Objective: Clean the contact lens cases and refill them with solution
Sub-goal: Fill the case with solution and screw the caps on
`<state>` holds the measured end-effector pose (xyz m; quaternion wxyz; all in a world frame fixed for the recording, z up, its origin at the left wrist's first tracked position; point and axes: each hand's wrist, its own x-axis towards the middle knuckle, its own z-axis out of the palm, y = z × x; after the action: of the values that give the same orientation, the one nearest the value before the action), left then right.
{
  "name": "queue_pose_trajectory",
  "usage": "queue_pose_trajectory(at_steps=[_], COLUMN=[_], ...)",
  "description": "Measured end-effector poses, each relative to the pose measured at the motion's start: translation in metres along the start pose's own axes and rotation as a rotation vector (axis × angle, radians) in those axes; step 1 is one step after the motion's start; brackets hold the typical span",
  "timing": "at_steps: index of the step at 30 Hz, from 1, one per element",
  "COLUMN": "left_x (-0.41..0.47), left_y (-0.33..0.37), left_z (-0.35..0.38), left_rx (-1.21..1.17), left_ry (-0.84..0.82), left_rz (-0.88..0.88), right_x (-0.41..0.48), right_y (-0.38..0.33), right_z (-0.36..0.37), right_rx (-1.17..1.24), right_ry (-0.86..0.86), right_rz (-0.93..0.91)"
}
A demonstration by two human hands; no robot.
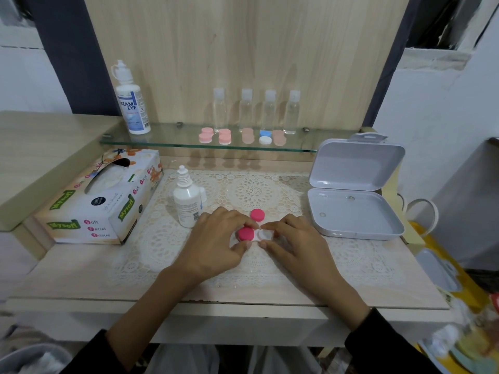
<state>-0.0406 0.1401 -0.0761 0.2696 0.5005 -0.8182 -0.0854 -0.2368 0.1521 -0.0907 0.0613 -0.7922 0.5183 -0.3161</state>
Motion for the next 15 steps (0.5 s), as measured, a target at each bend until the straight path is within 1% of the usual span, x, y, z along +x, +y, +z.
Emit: queue_pose_trajectory(at_steps=[8,11,15], left_x=[0.0001,0.0004,-0.0008], left_y=[-0.0018,-0.0017,-0.0006], left_z=[0.0034,0.0014,-0.0011], left_rx=[0.006,0.027,0.021], left_ry=[0.069,0.045,-0.025], left_rz=[-0.085,-0.065,-0.024], right_x=[0.0008,0.0004,-0.0004], right_y=[0.0003,0.0,-0.0003], right_z=[-0.0001,0.0002,-0.0004], right_rx=[-0.003,-0.005,0.002], right_ry=[0.0,-0.004,-0.007], right_rz=[-0.007,-0.007,-0.003])
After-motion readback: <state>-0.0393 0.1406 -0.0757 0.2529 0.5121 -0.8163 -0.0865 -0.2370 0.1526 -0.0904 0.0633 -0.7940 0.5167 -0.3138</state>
